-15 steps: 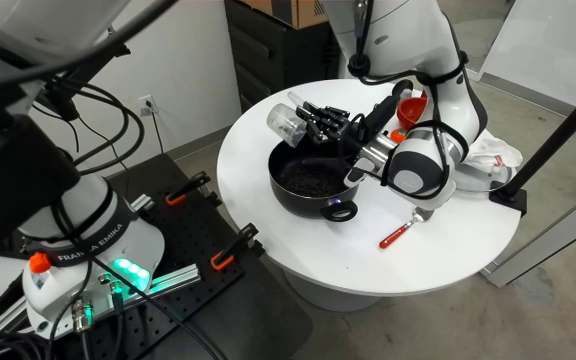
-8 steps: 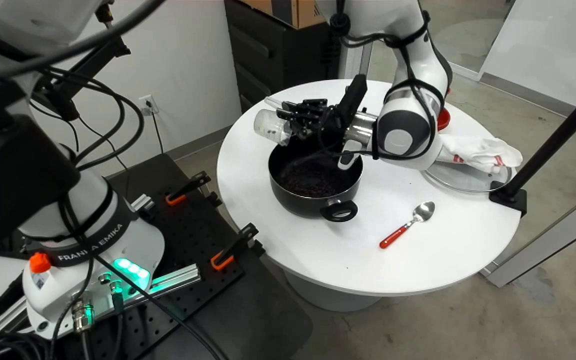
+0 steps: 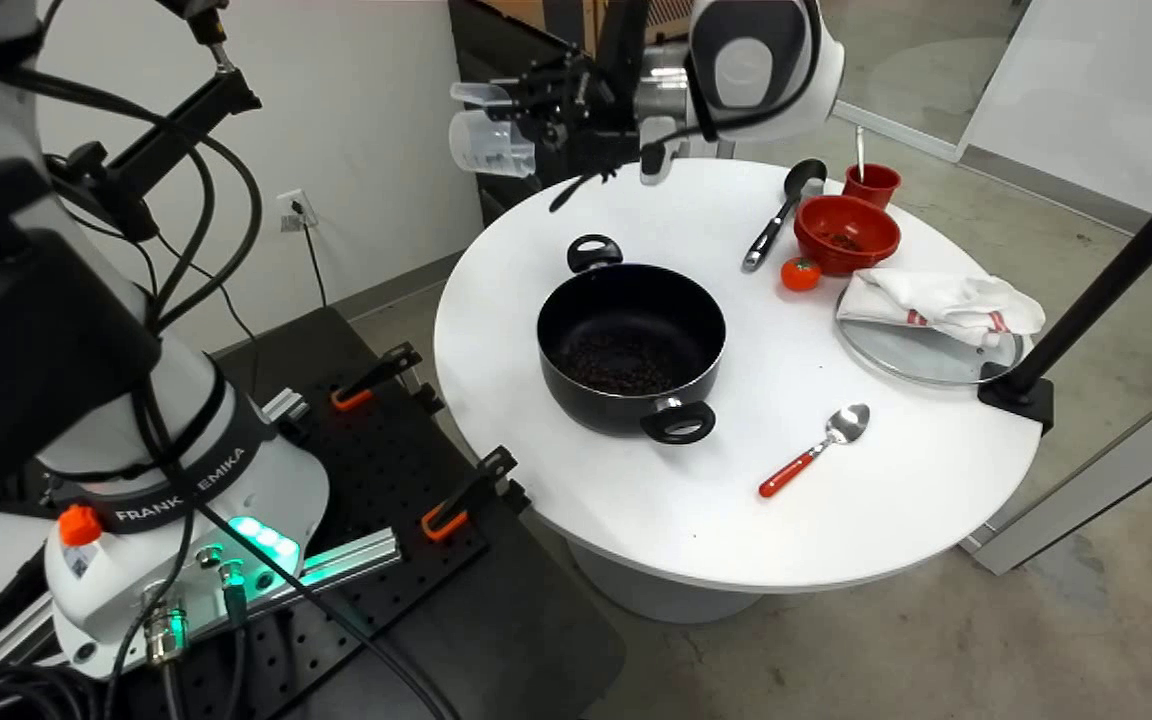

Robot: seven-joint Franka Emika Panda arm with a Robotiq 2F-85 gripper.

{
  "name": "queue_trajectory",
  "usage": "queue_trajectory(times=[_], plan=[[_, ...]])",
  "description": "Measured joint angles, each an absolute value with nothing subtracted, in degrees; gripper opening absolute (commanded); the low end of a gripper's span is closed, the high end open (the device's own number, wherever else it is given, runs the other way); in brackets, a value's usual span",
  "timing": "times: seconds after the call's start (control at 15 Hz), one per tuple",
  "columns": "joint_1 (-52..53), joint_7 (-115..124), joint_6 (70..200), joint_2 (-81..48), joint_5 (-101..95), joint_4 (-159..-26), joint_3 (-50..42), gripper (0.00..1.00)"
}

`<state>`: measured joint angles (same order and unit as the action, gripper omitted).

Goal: Pour the contents in the clear jug into the black pot

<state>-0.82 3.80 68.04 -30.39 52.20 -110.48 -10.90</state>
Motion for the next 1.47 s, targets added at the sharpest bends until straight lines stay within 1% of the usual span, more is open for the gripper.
queue_trajectory(times=[0.33,0.73,1.07,1.47], plan=[[4.6,1.6,80.8,-16.4,50.4,-120.8,-4.7,0.06],[8.4,-5.7,98.7,-6.0,53.6,-131.2,3.8,0.06],[10.1,-10.5,111.6,-1.8,55.2,-132.4,8.4,0.06],[12.1,-18.2,129.0,-1.6,55.4,-131.6,12.0,0.06]])
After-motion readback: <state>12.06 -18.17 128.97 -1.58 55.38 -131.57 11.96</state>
